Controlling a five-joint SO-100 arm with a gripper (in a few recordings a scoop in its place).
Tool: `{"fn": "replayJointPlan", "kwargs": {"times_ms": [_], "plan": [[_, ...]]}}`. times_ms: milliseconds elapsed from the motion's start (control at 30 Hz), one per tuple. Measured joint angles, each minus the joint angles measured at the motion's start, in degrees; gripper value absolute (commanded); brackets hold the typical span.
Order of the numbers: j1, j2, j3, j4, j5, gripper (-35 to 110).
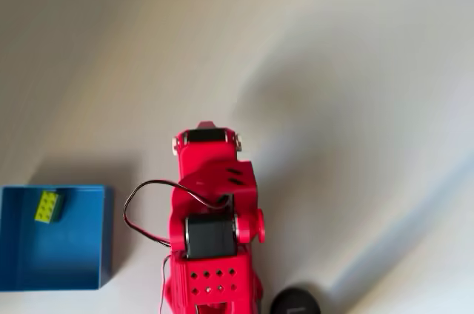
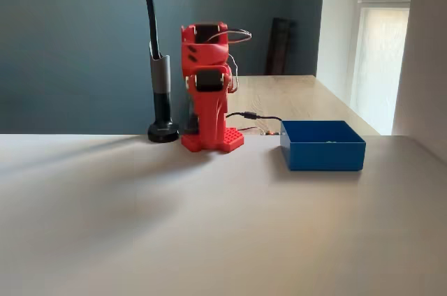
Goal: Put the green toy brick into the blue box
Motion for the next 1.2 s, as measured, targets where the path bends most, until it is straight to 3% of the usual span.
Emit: {"fn": "replayJointPlan", "kwargs": {"times_ms": [333, 1200], "plan": [[0.9, 6.9, 10.1, 0.0, 0.0, 0], [0.8, 15.0, 11.3, 1.9, 0.2, 0]]}}
